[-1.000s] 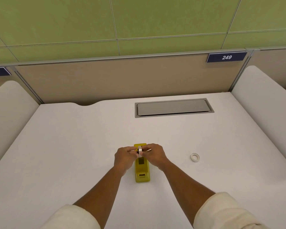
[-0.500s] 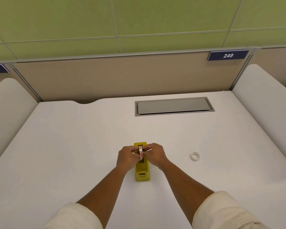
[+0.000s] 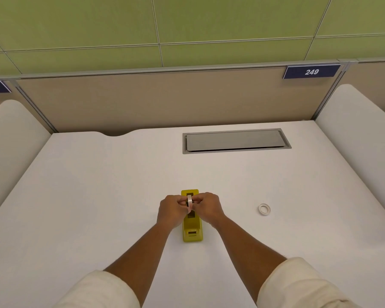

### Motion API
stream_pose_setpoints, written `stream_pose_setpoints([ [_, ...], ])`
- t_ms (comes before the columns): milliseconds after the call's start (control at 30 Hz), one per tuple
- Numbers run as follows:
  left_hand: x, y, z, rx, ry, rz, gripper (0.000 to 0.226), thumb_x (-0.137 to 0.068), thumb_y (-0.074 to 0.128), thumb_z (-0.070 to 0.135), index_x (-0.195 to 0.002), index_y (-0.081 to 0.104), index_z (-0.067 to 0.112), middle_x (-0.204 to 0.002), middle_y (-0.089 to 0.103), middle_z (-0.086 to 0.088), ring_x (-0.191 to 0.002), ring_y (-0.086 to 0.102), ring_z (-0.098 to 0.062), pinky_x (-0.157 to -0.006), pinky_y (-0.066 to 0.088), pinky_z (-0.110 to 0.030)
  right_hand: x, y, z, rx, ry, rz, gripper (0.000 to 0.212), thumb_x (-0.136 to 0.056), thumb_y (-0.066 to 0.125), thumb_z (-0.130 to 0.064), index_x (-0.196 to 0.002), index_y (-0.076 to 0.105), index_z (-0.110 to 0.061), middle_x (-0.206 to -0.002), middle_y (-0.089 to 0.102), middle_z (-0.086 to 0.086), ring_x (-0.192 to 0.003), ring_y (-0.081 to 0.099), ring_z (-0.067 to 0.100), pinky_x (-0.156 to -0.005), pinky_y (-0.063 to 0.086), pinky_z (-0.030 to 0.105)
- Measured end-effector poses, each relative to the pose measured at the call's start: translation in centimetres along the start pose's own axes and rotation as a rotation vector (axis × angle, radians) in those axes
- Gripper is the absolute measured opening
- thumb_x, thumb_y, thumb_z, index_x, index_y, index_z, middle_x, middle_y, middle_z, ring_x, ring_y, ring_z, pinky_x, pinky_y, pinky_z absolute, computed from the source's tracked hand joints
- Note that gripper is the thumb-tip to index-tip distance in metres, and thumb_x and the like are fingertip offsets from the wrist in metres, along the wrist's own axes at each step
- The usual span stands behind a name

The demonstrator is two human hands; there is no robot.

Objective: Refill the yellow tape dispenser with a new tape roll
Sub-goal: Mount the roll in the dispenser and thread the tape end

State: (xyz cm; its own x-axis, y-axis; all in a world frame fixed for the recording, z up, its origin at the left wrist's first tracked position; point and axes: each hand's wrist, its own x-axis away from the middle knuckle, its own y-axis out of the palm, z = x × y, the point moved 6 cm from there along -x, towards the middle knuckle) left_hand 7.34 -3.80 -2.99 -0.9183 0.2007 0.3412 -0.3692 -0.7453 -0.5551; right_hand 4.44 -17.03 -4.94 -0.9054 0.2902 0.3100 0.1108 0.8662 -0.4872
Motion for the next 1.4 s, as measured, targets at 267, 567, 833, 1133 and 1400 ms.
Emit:
stream_pose_setpoints([
  [267,-0.3,0.1,-0.3,-0.123,0.048,0.028,0.035,-0.078,0.077,0.015,-0.111,0.073,0.027,-0.094,0.070,0.010,-0.089,0.060,-0.010,-0.075,0.043,-0.021,-0.2,0.1,0.4,0.015,0.033,0.027,0.016,-0.077,0.075,-0.010,-0.092,0.079,-0.014,-0.090,0.073,0.006,-0.070,0.059,0.012,-0.054,0.045,0.013],
  [567,-0.7,0.3,-0.6,-0.206,0.048,0.033,0.031,-0.082,0.074,0.022,-0.113,0.070,0.029,-0.099,0.070,0.008,-0.095,0.063,-0.015,-0.075,0.044,-0.024,-0.3,0.2,0.7,0.013,0.032,0.042,0.013,-0.078,0.073,-0.010,-0.089,0.078,-0.015,-0.089,0.072,0.005,-0.070,0.058,0.012,-0.052,0.042,0.013],
  [833,-0.8,0.1,-0.8,-0.224,0.028,0.065,0.032,-0.081,0.076,0.029,-0.112,0.068,0.029,-0.105,0.069,0.010,-0.095,0.062,-0.012,-0.074,0.046,-0.024,-0.5,0.3,1.0,-0.022,0.026,0.053,0.024,-0.077,0.071,-0.005,-0.097,0.077,-0.015,-0.091,0.072,0.001,-0.076,0.062,0.011,-0.059,0.046,0.013],
  [1133,-1.1,0.3,-0.9,-0.245,0.043,0.048,0.042,-0.080,0.075,0.032,-0.120,0.060,0.032,-0.107,0.063,0.006,-0.097,0.062,-0.016,-0.076,0.048,-0.028,-0.7,0.4,1.0,-0.010,0.030,0.044,0.022,-0.075,0.071,-0.001,-0.092,0.075,-0.014,-0.085,0.069,0.001,-0.074,0.059,0.012,-0.060,0.047,0.015],
  [1400,-1.5,0.5,-1.0,-0.255,0.101,0.005,0.041,-0.083,0.073,0.035,-0.121,0.061,0.038,-0.105,0.059,0.004,-0.093,0.059,-0.014,-0.074,0.045,-0.026,-0.6,0.0,0.4,0.013,-0.030,0.047,0.026,-0.076,0.065,0.000,-0.092,0.074,-0.019,-0.066,0.056,-0.015,-0.063,0.052,-0.001,-0.052,0.039,0.006],
])
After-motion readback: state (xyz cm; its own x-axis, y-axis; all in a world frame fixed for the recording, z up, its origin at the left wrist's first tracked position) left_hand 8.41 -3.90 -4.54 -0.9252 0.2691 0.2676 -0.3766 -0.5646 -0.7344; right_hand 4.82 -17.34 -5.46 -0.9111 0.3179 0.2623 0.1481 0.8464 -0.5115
